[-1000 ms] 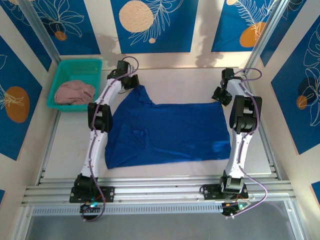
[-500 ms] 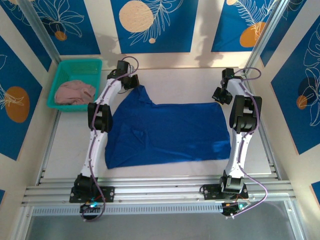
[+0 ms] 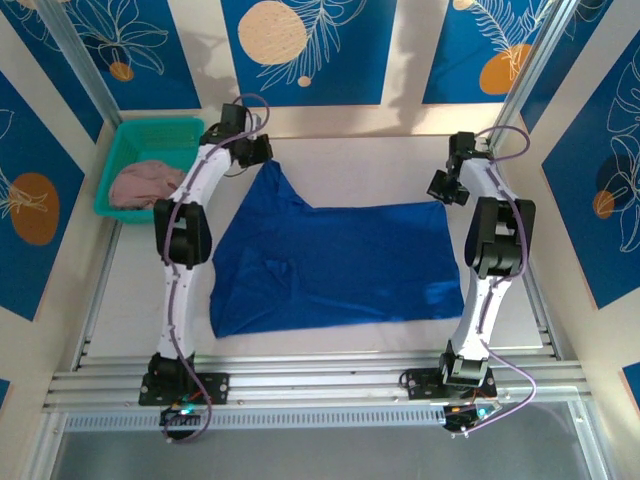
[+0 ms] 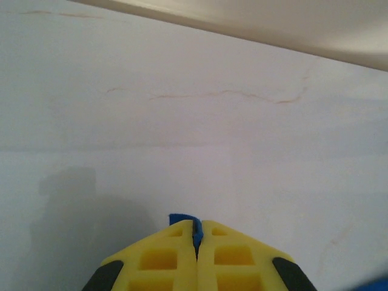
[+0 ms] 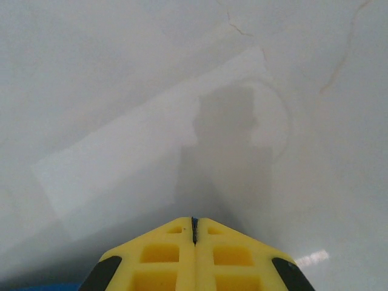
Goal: Fold the inside-out t-shirt
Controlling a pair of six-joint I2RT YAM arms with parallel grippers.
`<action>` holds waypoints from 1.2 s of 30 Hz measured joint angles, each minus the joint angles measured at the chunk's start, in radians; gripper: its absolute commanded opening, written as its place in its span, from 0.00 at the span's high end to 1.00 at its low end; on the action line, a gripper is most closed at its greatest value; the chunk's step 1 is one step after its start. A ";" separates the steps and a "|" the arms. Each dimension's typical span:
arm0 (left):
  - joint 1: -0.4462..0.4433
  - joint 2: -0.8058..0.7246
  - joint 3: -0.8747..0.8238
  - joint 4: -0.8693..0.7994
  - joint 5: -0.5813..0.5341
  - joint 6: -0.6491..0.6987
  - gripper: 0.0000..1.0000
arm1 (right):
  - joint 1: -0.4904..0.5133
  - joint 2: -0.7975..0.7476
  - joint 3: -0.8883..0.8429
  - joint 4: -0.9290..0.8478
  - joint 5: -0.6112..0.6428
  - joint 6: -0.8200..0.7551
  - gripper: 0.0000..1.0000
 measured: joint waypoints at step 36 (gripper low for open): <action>-0.041 -1.155 -1.378 0.084 0.010 -0.040 1.00 | -0.035 -0.433 -0.540 0.023 0.044 -0.032 1.00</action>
